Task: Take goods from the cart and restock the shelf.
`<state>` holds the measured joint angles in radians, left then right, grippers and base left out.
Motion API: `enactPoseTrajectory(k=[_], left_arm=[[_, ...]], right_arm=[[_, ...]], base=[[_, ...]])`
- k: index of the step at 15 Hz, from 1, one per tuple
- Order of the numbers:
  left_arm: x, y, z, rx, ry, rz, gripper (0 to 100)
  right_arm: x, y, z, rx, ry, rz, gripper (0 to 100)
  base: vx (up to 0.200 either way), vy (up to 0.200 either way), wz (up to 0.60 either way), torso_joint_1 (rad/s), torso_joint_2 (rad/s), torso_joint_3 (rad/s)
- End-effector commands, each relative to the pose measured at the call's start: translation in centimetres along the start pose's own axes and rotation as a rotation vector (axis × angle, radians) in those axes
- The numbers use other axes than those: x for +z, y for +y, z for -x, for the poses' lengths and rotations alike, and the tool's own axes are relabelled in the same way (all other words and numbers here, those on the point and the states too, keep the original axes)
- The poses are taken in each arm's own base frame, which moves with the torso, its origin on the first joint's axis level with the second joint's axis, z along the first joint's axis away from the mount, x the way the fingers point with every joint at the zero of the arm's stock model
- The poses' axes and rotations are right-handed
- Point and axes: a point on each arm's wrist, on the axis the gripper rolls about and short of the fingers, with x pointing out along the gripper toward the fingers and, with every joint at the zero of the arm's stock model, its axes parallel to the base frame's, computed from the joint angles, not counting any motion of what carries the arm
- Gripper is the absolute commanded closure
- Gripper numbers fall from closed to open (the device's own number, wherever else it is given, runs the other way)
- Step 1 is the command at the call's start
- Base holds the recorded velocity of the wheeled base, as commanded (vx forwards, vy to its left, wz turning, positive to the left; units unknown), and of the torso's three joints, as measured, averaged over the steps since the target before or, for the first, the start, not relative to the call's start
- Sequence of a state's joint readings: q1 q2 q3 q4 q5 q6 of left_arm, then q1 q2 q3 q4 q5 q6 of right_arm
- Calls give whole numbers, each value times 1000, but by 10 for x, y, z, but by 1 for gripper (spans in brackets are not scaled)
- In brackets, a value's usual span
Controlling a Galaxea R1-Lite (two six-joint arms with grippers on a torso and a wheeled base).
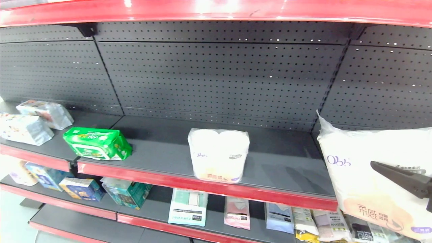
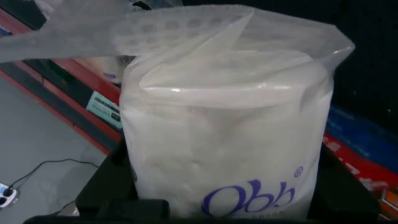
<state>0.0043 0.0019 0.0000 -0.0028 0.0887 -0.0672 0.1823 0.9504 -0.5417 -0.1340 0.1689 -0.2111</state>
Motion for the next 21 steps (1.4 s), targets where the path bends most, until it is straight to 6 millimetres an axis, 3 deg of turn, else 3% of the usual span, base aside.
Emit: enactPoseTrajectory(k=[1, 5, 9, 13, 21], left_arm=[[0, 0, 0, 1, -1, 0, 0], [0, 0, 0, 1, -1, 0, 0], [0, 0, 0, 1, -1, 0, 0], [0, 0, 0, 1, -1, 0, 0], [0, 0, 0, 1, -1, 0, 0]], right_arm=[[2, 0, 1, -2, -9, 2, 100], [15, -2, -4, 8, -35, 9, 100], [30, 0, -58, 88, -112, -52, 100], [25, -1, -107, 195, -138, -84, 100], [8, -6, -168, 253, -137, -101, 100]], base=[[0, 0, 0, 0, 0, 0], [0, 0, 0, 0, 0, 0], [0, 0, 0, 0, 0, 0], [0, 0, 0, 0, 0, 0], [0, 0, 0, 0, 0, 0]])
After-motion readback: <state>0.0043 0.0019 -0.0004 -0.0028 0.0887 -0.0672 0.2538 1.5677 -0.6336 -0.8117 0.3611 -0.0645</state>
